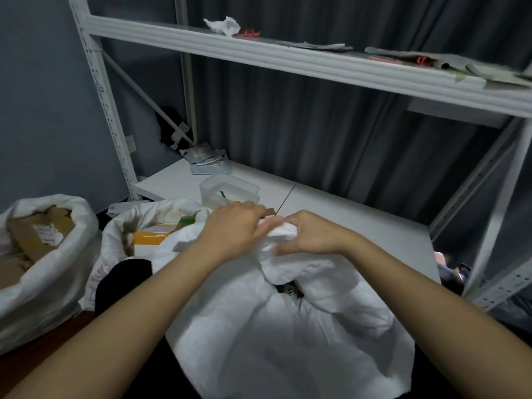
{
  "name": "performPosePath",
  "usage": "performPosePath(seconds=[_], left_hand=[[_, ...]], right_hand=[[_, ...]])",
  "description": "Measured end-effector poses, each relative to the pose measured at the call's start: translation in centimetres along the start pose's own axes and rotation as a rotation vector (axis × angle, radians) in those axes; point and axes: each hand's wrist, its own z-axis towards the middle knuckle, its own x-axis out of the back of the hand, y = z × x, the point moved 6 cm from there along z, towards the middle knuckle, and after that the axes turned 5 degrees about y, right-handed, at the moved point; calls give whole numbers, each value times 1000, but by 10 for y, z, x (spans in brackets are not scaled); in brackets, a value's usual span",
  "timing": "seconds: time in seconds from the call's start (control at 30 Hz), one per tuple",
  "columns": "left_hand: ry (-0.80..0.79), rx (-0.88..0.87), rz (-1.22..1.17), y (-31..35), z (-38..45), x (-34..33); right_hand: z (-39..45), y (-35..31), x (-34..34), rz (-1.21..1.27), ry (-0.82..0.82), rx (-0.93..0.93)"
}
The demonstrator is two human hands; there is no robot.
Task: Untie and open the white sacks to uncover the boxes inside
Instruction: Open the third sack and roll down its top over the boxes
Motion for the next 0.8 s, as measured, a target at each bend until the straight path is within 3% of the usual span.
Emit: performPosePath(seconds=[0.07,0.13,0.2,0.33,0.4,0.57,0.63,0.73,0.8], left_hand=[[-46,-27,-34,14,-1,-4],[-48,99,-130,-1,2,-1],[-1,192,-210,-20,2,4],[-86,30,-55,3,4,0],[-133,36,-60,9,11,0],[83,115,-221,-9,44,38],[132,90,-220,-8,55,47],[123,44,-123,-8,60,46],[130,39,-61,-11,60,45]], right_hand=[[-5,0,-4,169,-141,-19],[-9,12,1,24,-153,-46],[-10,24,10,-56,-27,-59],[-10,18,21,202,194,37],[-9,11,40,45,288,102],[-15,-18,105,-514,490,123],[-12,-16,112,-454,491,68],[-6,-4,107,-221,363,-35],[-12,-10,117,-293,467,21]])
